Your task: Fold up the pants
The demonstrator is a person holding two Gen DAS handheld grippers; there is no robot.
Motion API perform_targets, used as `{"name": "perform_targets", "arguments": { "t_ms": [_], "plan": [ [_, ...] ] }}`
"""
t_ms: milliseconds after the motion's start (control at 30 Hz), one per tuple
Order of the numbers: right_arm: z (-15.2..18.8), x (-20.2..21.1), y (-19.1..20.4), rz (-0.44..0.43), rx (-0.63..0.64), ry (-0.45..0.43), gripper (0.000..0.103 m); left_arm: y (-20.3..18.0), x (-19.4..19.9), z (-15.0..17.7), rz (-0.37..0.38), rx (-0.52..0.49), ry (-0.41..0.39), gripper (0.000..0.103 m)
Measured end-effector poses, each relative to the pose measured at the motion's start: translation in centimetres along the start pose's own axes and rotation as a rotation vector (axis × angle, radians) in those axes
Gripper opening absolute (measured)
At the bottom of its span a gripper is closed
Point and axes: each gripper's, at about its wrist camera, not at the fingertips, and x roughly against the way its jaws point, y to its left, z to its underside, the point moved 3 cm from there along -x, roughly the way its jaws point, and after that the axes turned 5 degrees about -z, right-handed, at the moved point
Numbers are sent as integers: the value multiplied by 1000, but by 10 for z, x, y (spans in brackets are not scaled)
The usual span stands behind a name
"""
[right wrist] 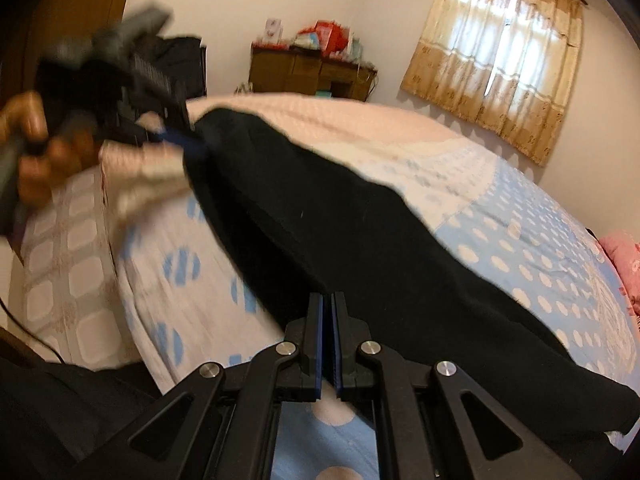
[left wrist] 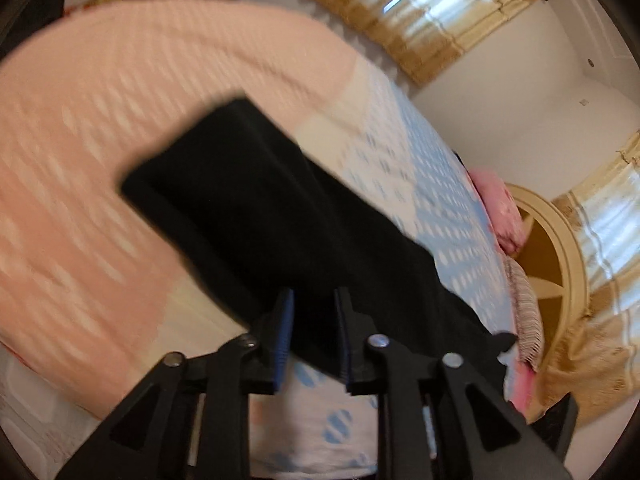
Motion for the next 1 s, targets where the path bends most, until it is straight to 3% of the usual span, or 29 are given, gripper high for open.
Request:
{"name": "perform_targets", "arguments": {
  "t_ms": [67,233,433,500,633,767,1000],
  "plan": [
    [-5,5,-4,3,-15,-17,4,-4,-5,5,22,7,11,41],
    [-7,5,-5,-9,-41,-19,4,0,1,-2,79,83,-54,68],
    [-10,15,-4,-10,-37,-43,4,17,10,-18,23,167,-175,69],
    [-11,19,-5,-12,-38,-54,4,21,12,-20,38,213,-204,66],
    [-5,10,-6,-7,-43,-19,4,23,16,-24,-43,182,-245,13],
    [1,-1,-8,-47,-82,13,4,31,21,-17,-123,153,-260,7],
    [3,-5,-10,-43,-88,17,4,38,24,-7,-170,134,-271,6]
  ]
}}
